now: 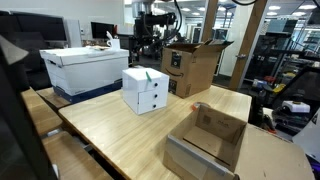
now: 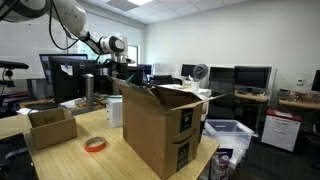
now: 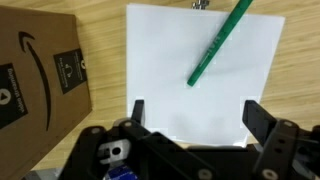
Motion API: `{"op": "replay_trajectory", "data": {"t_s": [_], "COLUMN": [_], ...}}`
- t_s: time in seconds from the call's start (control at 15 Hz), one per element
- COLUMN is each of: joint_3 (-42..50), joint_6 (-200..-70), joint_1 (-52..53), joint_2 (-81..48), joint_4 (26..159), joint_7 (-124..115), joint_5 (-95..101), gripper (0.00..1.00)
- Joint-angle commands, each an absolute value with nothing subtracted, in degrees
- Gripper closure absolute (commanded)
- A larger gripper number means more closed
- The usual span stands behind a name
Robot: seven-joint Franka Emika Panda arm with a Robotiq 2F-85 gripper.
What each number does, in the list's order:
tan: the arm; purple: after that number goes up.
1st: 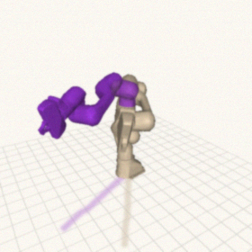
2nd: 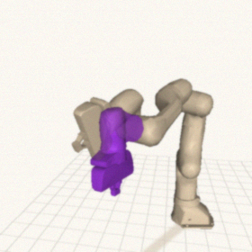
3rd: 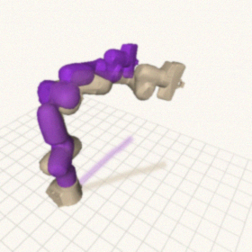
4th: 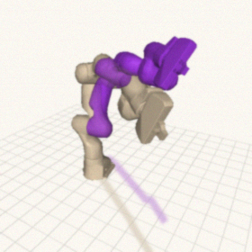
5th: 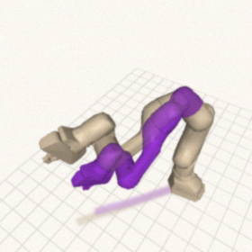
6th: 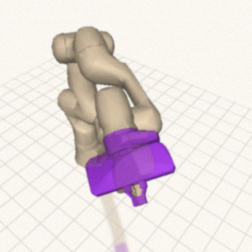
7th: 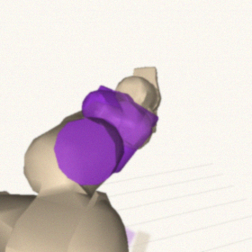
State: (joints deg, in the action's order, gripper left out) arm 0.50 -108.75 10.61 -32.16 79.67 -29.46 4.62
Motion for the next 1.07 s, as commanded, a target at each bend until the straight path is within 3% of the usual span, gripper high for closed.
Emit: {"op": "replay_trajectory", "data": {"t_s": [0.0,0.6,1.0], "joint_3": [0.66,1.46,0.5], "joint_6": [-107.97,-109.4,-115.66], "joint_1": [8.88,2.6,1.57], "joint_2": [-26.5,-9.75,6.15], "joint_4": [83.51,100.83,121.27], "joint_7": [-26.62,-22.16,-9.0], "joint_5": [2.95,-2.36,-8.53], "gripper": [0.0,0.0,0.0]}}
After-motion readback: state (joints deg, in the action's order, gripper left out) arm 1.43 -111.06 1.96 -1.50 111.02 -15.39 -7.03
